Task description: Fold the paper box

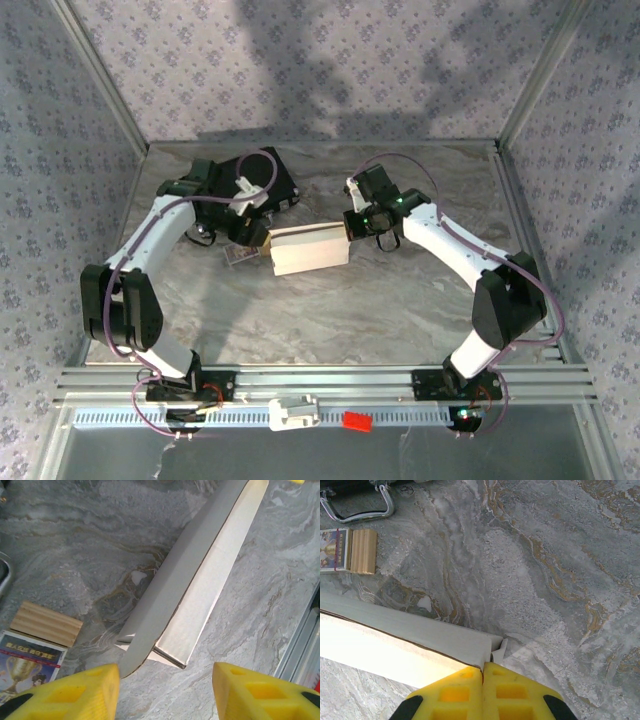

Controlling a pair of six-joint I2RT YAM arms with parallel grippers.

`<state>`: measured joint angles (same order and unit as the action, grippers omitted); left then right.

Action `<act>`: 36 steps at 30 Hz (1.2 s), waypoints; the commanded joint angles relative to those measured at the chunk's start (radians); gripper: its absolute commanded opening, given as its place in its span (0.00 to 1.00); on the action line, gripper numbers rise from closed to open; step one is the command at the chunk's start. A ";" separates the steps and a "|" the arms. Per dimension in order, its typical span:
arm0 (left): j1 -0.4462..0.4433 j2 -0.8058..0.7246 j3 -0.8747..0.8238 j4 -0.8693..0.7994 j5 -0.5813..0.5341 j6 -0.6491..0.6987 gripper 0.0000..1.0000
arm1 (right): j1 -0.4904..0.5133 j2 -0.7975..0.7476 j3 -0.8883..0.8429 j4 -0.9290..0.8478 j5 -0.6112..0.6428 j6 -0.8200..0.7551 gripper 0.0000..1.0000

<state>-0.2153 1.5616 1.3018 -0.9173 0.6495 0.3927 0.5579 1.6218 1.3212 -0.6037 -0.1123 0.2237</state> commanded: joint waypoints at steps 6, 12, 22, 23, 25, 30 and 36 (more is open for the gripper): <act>-0.030 -0.002 0.010 0.023 -0.071 -0.006 0.49 | -0.005 0.036 0.009 -0.087 -0.015 -0.011 0.00; -0.041 -0.006 0.024 0.034 -0.120 -0.013 0.49 | -0.005 0.038 0.014 -0.088 -0.014 -0.011 0.00; -0.047 0.028 0.047 0.015 -0.110 -0.006 0.40 | -0.005 0.039 0.010 -0.085 -0.015 -0.008 0.00; -0.047 0.029 0.052 0.015 -0.112 -0.008 0.39 | -0.006 0.038 0.009 -0.084 -0.015 -0.006 0.00; -0.048 0.033 0.062 0.014 -0.108 -0.015 0.35 | -0.005 0.038 0.009 -0.083 -0.014 -0.006 0.00; -0.066 0.041 0.064 0.005 -0.117 -0.020 0.28 | -0.006 0.046 0.013 -0.080 -0.015 -0.004 0.00; -0.082 0.044 0.056 -0.002 -0.151 -0.024 0.21 | -0.006 0.050 0.018 -0.079 -0.016 -0.004 0.00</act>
<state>-0.2905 1.6012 1.3422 -0.8948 0.5072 0.3660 0.5556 1.6390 1.3373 -0.6018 -0.1200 0.2207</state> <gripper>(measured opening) 0.220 0.060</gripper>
